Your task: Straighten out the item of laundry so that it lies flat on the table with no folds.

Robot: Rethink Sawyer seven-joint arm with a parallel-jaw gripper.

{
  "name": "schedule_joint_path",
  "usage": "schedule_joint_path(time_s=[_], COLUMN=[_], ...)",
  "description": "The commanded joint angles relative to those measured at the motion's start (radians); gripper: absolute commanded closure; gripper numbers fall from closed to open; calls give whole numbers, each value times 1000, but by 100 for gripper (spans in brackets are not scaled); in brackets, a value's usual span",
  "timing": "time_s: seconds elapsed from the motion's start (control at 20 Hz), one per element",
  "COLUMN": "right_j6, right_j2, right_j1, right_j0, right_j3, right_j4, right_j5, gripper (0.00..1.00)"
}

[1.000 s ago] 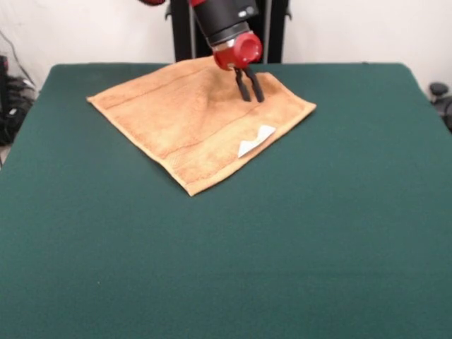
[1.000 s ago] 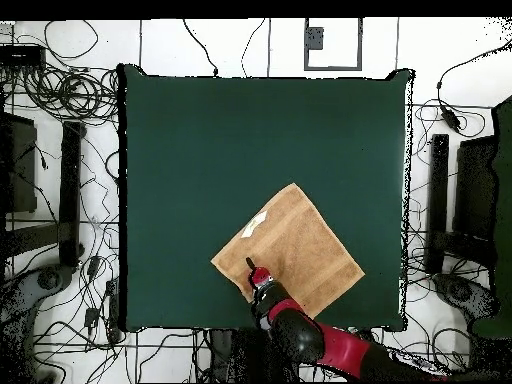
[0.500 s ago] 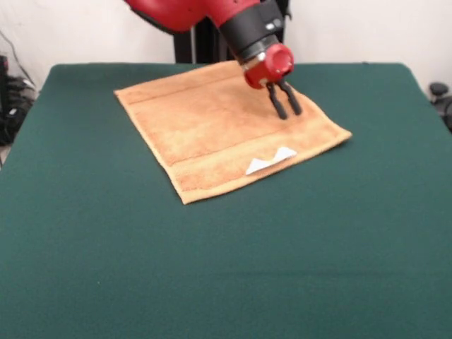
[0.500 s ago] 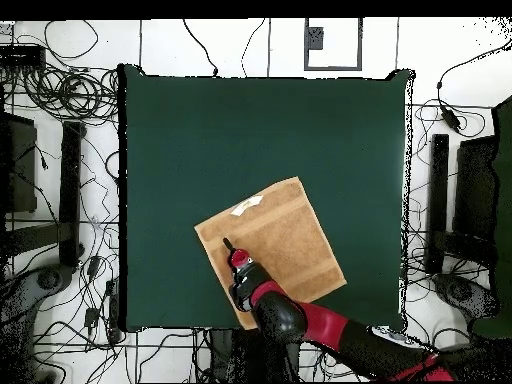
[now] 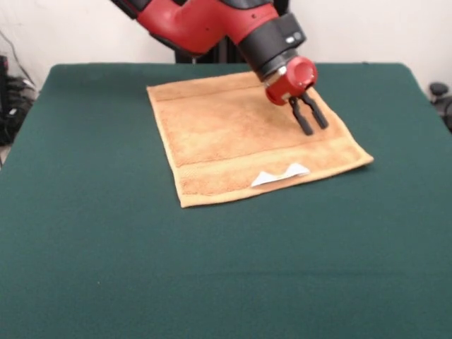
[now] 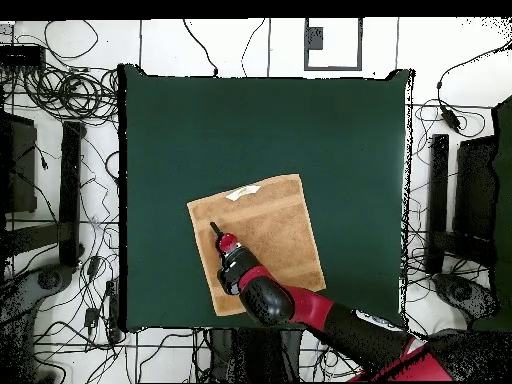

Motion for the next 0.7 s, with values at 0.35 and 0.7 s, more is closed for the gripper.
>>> schedule_joint_path(time_s=[0.35,0.7], right_j6=[148,56], right_j2=[92,6], right_j1=[29,-67], right_j0=[70,125], right_j3=[-238,-289], right_j4=[54,36], right_j5=[5,41], gripper=[0,0])
